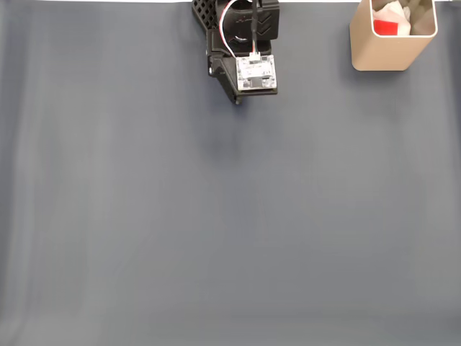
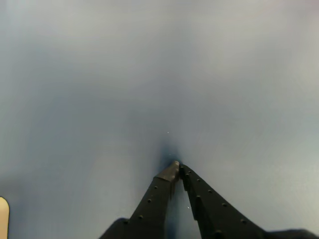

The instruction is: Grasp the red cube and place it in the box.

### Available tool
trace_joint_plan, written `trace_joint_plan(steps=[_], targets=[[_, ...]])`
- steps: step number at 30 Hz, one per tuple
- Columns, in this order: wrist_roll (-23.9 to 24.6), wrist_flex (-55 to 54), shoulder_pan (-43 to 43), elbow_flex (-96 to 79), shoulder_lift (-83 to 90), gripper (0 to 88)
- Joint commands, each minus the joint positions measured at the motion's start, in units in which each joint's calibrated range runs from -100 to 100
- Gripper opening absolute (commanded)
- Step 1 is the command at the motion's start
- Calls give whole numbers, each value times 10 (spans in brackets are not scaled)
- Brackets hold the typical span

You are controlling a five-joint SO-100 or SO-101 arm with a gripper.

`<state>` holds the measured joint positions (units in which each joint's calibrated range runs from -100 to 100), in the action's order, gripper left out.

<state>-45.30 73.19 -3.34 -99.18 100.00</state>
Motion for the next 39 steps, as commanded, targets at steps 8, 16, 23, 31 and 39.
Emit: trace_joint_plan(steps=[8, 16, 23, 31, 39], targets=[[10, 23, 20, -6, -1, 8], [-3, 25, 24, -6, -1, 8], [-4, 26, 24, -6, -1, 8], [-5, 26, 24, -6, -1, 8], [-5, 26, 24, -6, -1, 8]])
